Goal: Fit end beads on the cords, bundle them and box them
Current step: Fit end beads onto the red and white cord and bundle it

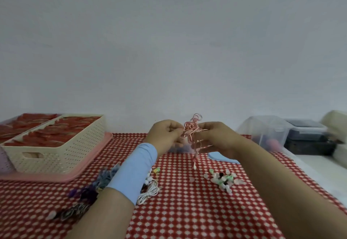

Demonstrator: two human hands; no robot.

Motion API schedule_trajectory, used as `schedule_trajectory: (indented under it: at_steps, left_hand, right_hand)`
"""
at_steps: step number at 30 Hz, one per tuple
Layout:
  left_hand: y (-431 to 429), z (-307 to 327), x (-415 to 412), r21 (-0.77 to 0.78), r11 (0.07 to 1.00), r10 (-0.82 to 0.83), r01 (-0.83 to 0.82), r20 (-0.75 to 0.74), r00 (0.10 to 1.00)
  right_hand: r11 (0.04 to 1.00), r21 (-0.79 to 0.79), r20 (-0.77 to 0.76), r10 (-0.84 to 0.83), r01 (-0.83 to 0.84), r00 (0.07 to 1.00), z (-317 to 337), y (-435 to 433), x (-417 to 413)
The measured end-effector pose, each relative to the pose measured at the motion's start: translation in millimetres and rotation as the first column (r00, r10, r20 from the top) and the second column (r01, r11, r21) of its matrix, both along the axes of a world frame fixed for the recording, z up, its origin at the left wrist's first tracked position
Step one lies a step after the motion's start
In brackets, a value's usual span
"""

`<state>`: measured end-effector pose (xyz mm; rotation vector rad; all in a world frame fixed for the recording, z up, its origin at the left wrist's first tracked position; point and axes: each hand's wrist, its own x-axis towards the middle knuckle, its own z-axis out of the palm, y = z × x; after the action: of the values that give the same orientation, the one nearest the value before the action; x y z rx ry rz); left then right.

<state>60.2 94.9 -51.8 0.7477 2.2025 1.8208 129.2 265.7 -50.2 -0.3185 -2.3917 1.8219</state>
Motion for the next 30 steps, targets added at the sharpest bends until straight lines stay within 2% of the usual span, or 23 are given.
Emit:
schedule_trajectory:
  at_steps: [3,6,9,12,15,17,20,22,24,28,30]
  left_hand:
    - [10,-16,-7,-0.152,0.987,0.056,-0.057,-0.013,0.998]
    - [12,-34,-15,-0.403,0.892,0.108,-0.205,-0.249,0.962]
    - [12,-44,-11,-0.369,0.887,0.129,-0.277,-0.377,0.917]
    - [8,-47,-14,-0.298,0.897,0.159,-0.326,-0.47,0.868]
    - [7,-45,-17,-0.33,0.913,0.044,-0.241,-0.506,0.861]
    - [10,-44,-16,-0.43,0.892,-0.106,-0.14,-0.499,0.86]
    - [17,-51,-12,-0.615,0.789,-0.324,-0.01,-0.43,0.842]
    - [21,-58,-12,-0.718,0.696,-0.413,-0.003,-0.404,0.816]
    - [22,-60,-12,-0.756,0.652,-0.429,-0.052,-0.424,0.798]
    - [17,-56,-15,-0.712,0.688,-0.365,-0.137,-0.503,0.783]
    - [14,-56,-16,-0.681,0.716,-0.351,-0.152,-0.539,0.765]
  right_hand:
    - [0.993,0.1,0.0,-0.069,0.069,0.998,-16,6,2]
    - [0.974,0.225,0.036,-0.039,0.03,0.999,-30,4,-4]
    - [0.944,0.321,0.108,0.049,-0.082,0.993,-40,1,-11]
    - [0.923,0.376,0.085,0.047,-0.076,0.995,-45,3,-15]
    - [0.897,0.441,0.014,0.015,-0.02,1.0,-44,16,-14]
    - [0.866,0.498,0.015,0.031,-0.035,0.999,-41,27,-10]
    - [0.817,0.554,0.133,0.098,-0.156,0.986,-38,38,-2]
    - [0.774,0.599,0.188,0.11,-0.203,0.976,-39,40,0]
    - [0.734,0.638,0.242,0.096,-0.233,0.966,-41,41,0]
    - [0.637,0.712,0.33,0.066,-0.295,0.942,-48,40,-5]
    - [0.639,0.717,0.315,0.062,-0.28,0.947,-50,37,-5]
